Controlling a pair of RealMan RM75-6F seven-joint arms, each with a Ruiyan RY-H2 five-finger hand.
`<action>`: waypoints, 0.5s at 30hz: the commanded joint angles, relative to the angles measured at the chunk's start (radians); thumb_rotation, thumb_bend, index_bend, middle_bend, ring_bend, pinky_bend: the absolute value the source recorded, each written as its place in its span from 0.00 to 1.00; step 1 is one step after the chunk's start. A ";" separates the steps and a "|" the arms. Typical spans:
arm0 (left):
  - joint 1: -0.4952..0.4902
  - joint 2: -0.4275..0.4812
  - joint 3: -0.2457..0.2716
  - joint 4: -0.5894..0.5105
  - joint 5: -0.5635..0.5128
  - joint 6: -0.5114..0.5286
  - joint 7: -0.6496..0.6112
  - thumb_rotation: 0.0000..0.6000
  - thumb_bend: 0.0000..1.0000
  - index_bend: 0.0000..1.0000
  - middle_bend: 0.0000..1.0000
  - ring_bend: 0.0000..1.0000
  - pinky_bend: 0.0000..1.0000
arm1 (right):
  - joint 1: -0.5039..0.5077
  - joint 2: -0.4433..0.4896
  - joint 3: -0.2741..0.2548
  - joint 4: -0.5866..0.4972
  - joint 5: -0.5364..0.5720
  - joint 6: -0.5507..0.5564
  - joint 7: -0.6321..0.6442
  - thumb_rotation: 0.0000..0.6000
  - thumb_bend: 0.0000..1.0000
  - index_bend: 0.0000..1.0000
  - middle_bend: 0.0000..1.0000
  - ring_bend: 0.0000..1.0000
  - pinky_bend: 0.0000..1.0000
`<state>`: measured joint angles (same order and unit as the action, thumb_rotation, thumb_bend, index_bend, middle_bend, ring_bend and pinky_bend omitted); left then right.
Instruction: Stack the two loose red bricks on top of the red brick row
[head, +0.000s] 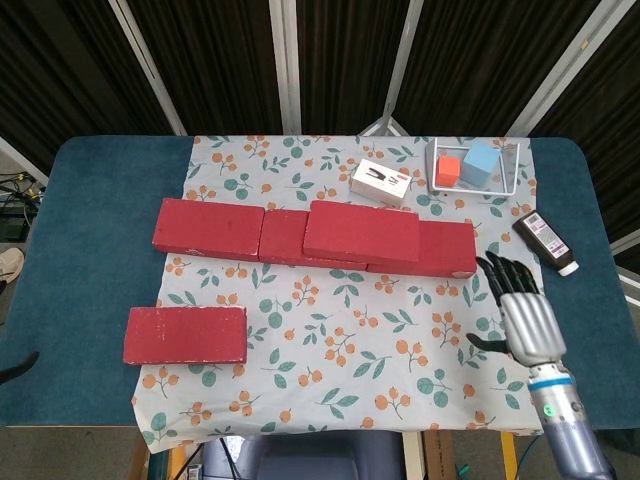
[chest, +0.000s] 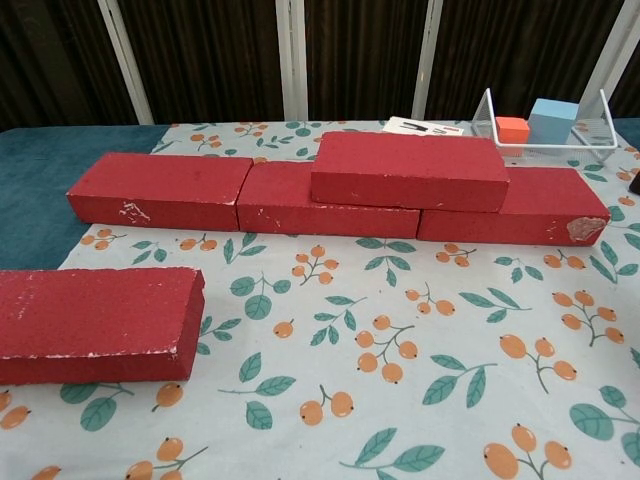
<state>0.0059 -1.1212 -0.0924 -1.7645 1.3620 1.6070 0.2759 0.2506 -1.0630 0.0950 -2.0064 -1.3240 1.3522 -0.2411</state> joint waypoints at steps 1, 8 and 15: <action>0.007 0.002 -0.003 -0.036 -0.013 0.000 -0.028 1.00 0.00 0.02 0.00 0.00 0.16 | -0.080 -0.014 -0.069 0.044 -0.072 0.078 0.038 1.00 0.08 0.00 0.00 0.00 0.00; -0.039 0.093 -0.027 -0.125 -0.092 -0.138 -0.130 1.00 0.00 0.00 0.00 0.00 0.14 | -0.134 -0.052 -0.113 0.098 -0.118 0.112 0.091 1.00 0.08 0.00 0.00 0.00 0.00; -0.179 0.233 -0.072 -0.245 -0.246 -0.373 -0.033 1.00 0.00 0.00 0.00 0.00 0.10 | -0.148 -0.068 -0.118 0.143 -0.120 0.097 0.141 1.00 0.08 0.00 0.00 0.00 0.00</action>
<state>-0.1079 -0.9477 -0.1389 -1.9525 1.1872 1.3174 0.1947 0.1042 -1.1293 -0.0229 -1.8678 -1.4462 1.4530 -0.1059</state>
